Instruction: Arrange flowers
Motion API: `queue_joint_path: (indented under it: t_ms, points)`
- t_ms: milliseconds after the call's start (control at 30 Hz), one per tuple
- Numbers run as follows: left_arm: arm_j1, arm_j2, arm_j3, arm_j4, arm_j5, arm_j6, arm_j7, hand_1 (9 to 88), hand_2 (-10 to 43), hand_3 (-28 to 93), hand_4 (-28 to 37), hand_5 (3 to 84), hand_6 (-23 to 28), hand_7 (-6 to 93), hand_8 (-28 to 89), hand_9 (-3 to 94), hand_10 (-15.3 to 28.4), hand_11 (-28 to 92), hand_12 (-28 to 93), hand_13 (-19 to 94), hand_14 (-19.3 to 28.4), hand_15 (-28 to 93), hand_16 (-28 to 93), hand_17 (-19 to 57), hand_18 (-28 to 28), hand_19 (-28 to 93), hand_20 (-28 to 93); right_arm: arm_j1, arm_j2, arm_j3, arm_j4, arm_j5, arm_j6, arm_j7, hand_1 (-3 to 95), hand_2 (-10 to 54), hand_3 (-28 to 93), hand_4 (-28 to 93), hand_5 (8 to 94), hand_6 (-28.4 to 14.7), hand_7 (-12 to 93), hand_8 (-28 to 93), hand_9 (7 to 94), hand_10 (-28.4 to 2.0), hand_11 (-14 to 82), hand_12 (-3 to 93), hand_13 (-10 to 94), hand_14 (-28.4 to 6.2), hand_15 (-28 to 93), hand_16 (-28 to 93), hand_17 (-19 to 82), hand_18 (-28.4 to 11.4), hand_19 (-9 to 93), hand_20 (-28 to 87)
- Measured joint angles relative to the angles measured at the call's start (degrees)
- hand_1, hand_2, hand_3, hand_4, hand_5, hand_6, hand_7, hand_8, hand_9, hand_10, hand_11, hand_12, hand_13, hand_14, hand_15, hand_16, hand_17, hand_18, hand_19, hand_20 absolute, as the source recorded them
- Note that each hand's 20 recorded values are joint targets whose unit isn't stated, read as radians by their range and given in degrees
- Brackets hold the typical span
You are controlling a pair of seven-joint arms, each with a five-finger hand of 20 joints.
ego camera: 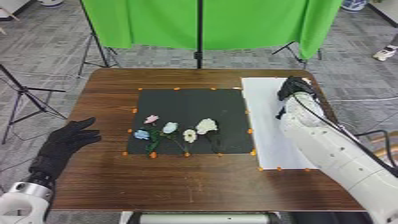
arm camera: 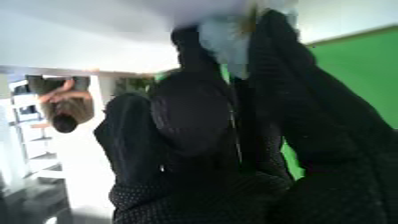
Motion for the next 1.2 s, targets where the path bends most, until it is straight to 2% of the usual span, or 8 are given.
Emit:
queue_joint_path:
  t_ms: [167,300,467,633,800,933,1200]
  points:
    - [0.0,0.0,-0.01,0.0,0.0,-0.05,-0.04,16.2,18.3,66,-28.3,44.3,7.6,4.6,-4,48.0,16.5,16,12,41,20.5,20,0,9.2,15.8,17,18,-2.0,-0.1,-1.1,0.2,-0.1,11.5,-0.8,68.8,-9.5,54,-19,78.5,-0.6,26,6,83.0,-9.4,8.2,39.0,89,-1.1,64,31,60,-15.6,93,56]
    - [0.0,0.0,-0.09,0.01,0.0,-0.14,-0.12,16.2,18.3,66,-28.3,44.4,7.6,4.5,-4,47.9,16.4,16,12,41,20.5,20,0,9.1,15.8,17,18,-5.6,0.9,2.6,-5.1,-0.7,13.2,-1.2,68.8,-9.5,54,-18,78.8,-1.0,26,6,83.1,-10.3,8.5,39.6,89,-1.0,64,31,60,-15.6,93,56]
    - [0.0,0.15,-0.33,0.01,0.0,-0.17,-0.26,16.2,18.3,66,-28.3,44.4,7.7,4.5,-4,47.9,16.5,16,12,41,20.6,20,0,9.1,15.8,17,18,-9.1,5.2,5.7,-18.5,-0.9,11.1,-1.7,68.6,-9.5,54,-17,78.6,-1.0,26,7,82.9,-10.7,8.3,39.9,89,-1.0,64,32,60,-15.5,93,56]
    - [0.1,0.43,-0.65,-0.09,0.01,-0.24,-0.49,16.2,18.3,66,-28.3,44.4,7.7,4.5,-4,47.9,16.4,16,12,41,20.6,20,0,9.0,15.7,17,18,-10.9,8.8,10.6,-31.3,2.0,5.8,-3.4,68.6,-9.5,54,-17,78.6,-1.1,26,7,83.0,-11.0,8.2,39.9,89,-1.0,64,32,60,-15.4,93,56]
    - [0.4,0.53,-1.24,-0.33,0.09,-0.24,-0.56,16.2,18.3,66,-28.3,44.3,7.7,4.6,-4,47.9,16.4,16,12,41,20.6,20,0,8.9,15.7,17,18,-13.1,10.2,12.7,-40.9,8.9,-0.2,-5.1,68.7,-9.5,53,-16,78.6,-1.4,25,8,83.0,-11.3,8.2,40.2,89,-1.0,64,32,60,-15.3,93,57]
    - [0.6,0.53,-1.52,-0.53,0.18,-0.25,-0.57,16.2,18.3,66,-28.3,44.4,7.7,4.5,-4,47.8,16.4,16,12,41,20.6,20,0,8.9,15.7,17,18,-16.9,9.5,12.4,-44.5,8.9,-2.8,-6.2,68.6,-9.5,53,-16,78.6,-1.4,25,8,83.0,-11.4,8.1,40.2,89,-1.0,64,32,60,-15.2,93,57]
    - [0.6,0.53,-1.55,-0.54,0.39,-0.79,-0.83,15.9,18.3,66,-28.3,44.5,7.7,4.5,-4,47.7,16.4,16,12,40,20.5,20,0,8.7,15.7,17,18,-24.7,5.2,11.5,-43.9,6.9,-2.8,-6.6,68.2,-9.5,54,-16,78.7,-1.5,25,8,83.0,-11.5,8.1,40.3,89,-1.0,64,32,60,-15.2,93,57]
